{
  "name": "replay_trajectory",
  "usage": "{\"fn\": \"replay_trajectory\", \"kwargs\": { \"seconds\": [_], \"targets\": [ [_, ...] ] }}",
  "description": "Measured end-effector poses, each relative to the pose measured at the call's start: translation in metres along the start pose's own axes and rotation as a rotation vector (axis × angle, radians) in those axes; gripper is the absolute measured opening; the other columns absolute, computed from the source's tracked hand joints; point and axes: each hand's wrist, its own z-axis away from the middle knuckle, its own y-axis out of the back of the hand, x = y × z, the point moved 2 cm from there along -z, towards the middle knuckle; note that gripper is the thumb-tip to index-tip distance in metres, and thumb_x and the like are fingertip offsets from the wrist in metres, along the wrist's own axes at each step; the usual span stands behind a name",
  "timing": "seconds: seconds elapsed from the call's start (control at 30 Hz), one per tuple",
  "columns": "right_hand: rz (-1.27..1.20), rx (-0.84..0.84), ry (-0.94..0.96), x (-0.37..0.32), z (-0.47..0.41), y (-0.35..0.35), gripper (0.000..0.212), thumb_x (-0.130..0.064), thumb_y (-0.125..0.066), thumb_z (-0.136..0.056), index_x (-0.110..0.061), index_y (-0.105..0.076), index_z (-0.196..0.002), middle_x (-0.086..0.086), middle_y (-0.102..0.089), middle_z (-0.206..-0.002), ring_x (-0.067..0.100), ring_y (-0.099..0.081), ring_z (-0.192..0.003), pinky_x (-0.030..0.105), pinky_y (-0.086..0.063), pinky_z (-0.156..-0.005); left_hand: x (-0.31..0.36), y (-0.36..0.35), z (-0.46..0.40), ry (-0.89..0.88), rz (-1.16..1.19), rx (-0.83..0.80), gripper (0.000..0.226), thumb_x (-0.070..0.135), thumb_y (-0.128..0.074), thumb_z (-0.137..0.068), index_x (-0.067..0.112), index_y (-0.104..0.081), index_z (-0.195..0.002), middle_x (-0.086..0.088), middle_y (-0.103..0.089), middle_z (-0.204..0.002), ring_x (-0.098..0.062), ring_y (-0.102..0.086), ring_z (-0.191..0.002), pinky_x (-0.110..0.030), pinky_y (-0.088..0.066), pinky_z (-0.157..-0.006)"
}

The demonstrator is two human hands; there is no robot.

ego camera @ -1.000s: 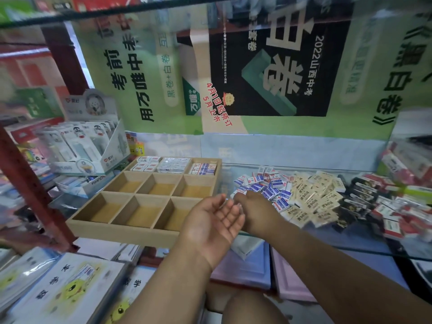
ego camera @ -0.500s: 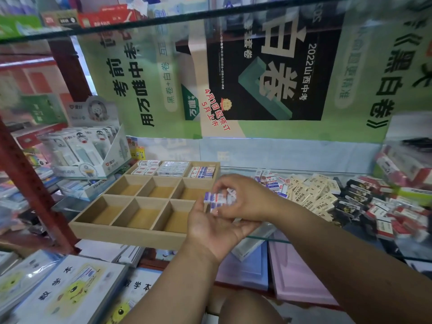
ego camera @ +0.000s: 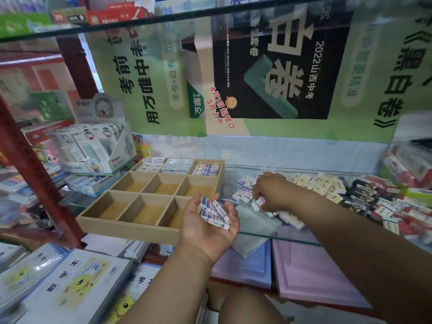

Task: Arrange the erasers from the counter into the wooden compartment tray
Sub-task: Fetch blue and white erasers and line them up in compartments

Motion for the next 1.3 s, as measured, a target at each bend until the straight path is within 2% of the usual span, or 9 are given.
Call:
{"fn": "replay_trajectory", "kwargs": {
  "seconds": [0.17, 0.23, 0.37, 0.53, 0.93, 1.03, 1.17, 1.23, 1.3],
  "targets": [
    [0.049, 0.023, 0.052, -0.003, -0.002, -0.006, 0.029, -0.028, -0.069, -0.077, -0.023, -0.066, -0.105, -0.001, -0.062, -0.1, 0.019, -0.05, -0.104, 0.025, -0.031, -0.075, 0.005, 0.005, 0.001, 0.03, 0.014, -0.049, 0.035, 0.047, -0.054, -0.086, 0.012, -0.061, -0.087, -0.012, -0.06, -0.075, -0.021, -0.056, -0.066, -0.024, -0.05, -0.048],
    [-0.012, 0.086, 0.049, -0.003, -0.002, -0.003, 0.028, -0.03, -0.069, -0.075, -0.022, -0.067, -0.102, -0.001, -0.062, -0.095, 0.019, -0.053, -0.098, 0.026, -0.037, -0.076, 0.011, 0.005, 0.002, 0.035, 0.021, -0.088, 0.036, 0.047, -0.052, -0.086, 0.011, -0.06, -0.086, -0.012, -0.059, -0.077, -0.021, -0.055, -0.065, -0.023, -0.047, -0.045],
    [-0.312, 0.272, 0.022, -0.009, -0.014, 0.017, 0.028, -0.029, -0.067, -0.081, -0.024, -0.069, -0.109, -0.006, -0.063, -0.101, 0.012, -0.055, -0.089, 0.025, -0.04, -0.073, 0.037, 0.002, 0.0, -0.028, -0.02, -0.14, 0.036, 0.041, -0.046, -0.08, 0.009, -0.061, -0.086, -0.011, -0.057, -0.077, -0.021, -0.055, -0.063, -0.018, -0.037, -0.037],
    [-0.622, 0.354, -0.059, -0.027, -0.058, 0.024, 0.03, -0.013, -0.067, -0.082, -0.015, -0.064, -0.112, -0.003, -0.06, -0.091, 0.014, -0.056, -0.082, 0.019, -0.038, -0.065, 0.082, 0.002, -0.017, -0.115, -0.106, -0.17, 0.036, 0.039, -0.037, -0.08, 0.01, -0.057, -0.089, -0.011, -0.057, -0.076, -0.02, -0.053, -0.058, -0.015, -0.028, -0.041],
    [-0.277, 0.206, -0.068, -0.061, -0.186, -0.001, 0.023, 0.0, -0.056, -0.082, -0.008, -0.072, -0.097, 0.012, -0.066, -0.104, 0.028, -0.06, -0.1, 0.028, -0.045, -0.084, 0.13, 0.017, -0.067, -0.142, -0.139, -0.214, 0.044, 0.041, -0.037, -0.085, 0.007, -0.061, -0.099, -0.014, -0.056, -0.084, -0.016, -0.049, -0.056, -0.016, -0.023, -0.04],
    [-0.238, 0.248, -0.045, -0.058, -0.196, -0.01, 0.027, 0.005, -0.054, -0.079, -0.014, -0.068, -0.067, 0.012, -0.053, -0.087, 0.03, -0.055, -0.095, 0.029, -0.041, -0.075, 0.132, 0.021, -0.072, -0.125, -0.146, -0.214, 0.045, 0.044, -0.036, -0.089, 0.009, -0.06, -0.105, -0.014, -0.058, -0.084, -0.016, -0.049, -0.056, -0.016, -0.025, -0.038],
    [-0.195, 0.271, -0.04, -0.057, -0.195, -0.017, 0.03, -0.002, -0.046, -0.088, -0.015, -0.073, -0.089, 0.012, -0.049, -0.096, 0.032, -0.045, -0.104, 0.029, -0.037, -0.081, 0.134, 0.025, -0.076, -0.114, -0.17, -0.198, 0.049, 0.051, -0.037, -0.092, 0.011, -0.059, -0.111, -0.015, -0.06, -0.084, -0.015, -0.05, -0.054, -0.015, -0.028, -0.035],
    [-0.109, 0.195, -0.039, -0.06, -0.194, -0.016, 0.03, -0.003, -0.04, -0.09, -0.018, -0.066, -0.082, 0.009, -0.052, -0.094, 0.032, -0.045, -0.105, 0.03, -0.032, -0.077, 0.134, 0.025, -0.078, -0.113, -0.194, -0.188, 0.052, 0.055, -0.037, -0.093, 0.012, -0.06, -0.112, -0.015, -0.061, -0.082, -0.015, -0.051, -0.052, -0.015, -0.028, -0.034],
    [-0.097, 0.113, -0.072, -0.063, -0.193, -0.017, 0.028, -0.007, -0.035, -0.092, -0.018, -0.059, -0.081, 0.013, -0.055, -0.106, 0.033, -0.043, -0.105, 0.031, -0.031, -0.077, 0.133, 0.024, -0.079, -0.106, -0.219, -0.181, 0.054, 0.059, -0.036, -0.093, 0.013, -0.06, -0.108, -0.015, -0.061, -0.081, -0.015, -0.051, -0.05, -0.015, -0.028, -0.034]
  ]
}}
